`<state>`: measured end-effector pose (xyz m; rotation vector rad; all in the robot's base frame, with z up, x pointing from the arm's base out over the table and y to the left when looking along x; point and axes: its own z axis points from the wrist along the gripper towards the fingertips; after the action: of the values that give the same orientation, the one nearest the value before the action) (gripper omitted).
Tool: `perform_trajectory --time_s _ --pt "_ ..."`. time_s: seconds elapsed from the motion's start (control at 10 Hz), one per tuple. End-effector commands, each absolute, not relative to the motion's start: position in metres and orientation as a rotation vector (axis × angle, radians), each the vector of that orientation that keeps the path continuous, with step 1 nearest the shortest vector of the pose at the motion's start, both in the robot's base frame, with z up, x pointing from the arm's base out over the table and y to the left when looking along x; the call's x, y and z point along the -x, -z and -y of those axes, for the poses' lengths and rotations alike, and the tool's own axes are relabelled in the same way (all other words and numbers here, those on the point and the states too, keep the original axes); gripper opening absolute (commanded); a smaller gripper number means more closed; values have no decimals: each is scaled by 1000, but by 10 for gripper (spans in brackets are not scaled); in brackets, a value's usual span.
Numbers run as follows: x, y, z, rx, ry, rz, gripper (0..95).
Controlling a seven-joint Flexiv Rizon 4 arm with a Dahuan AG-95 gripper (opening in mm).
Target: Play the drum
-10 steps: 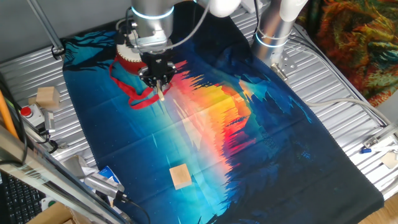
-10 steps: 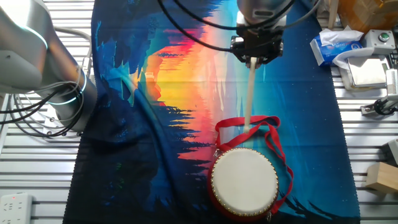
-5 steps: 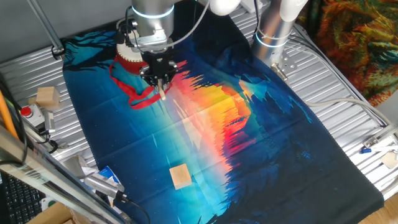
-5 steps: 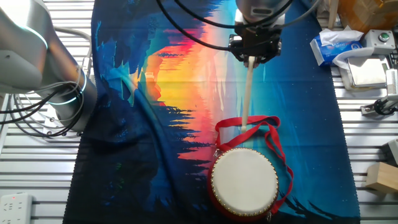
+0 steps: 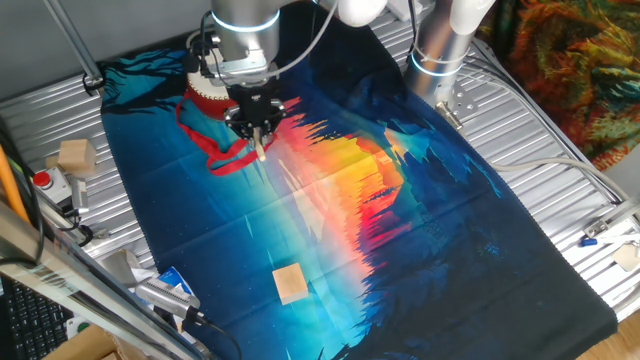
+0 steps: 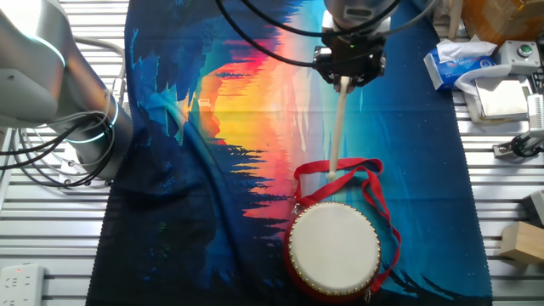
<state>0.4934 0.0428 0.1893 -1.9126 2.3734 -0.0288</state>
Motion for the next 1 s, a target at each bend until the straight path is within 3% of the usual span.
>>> perform_trajectory --time_s 0.1,0.6,1.0 --pt "-493 -189 -43 1829 109 -2484 0" --pt "-493 -189 -45 1828 85 -2468 0" --pt "-486 -195 -56 2093 -35 -2143 0"
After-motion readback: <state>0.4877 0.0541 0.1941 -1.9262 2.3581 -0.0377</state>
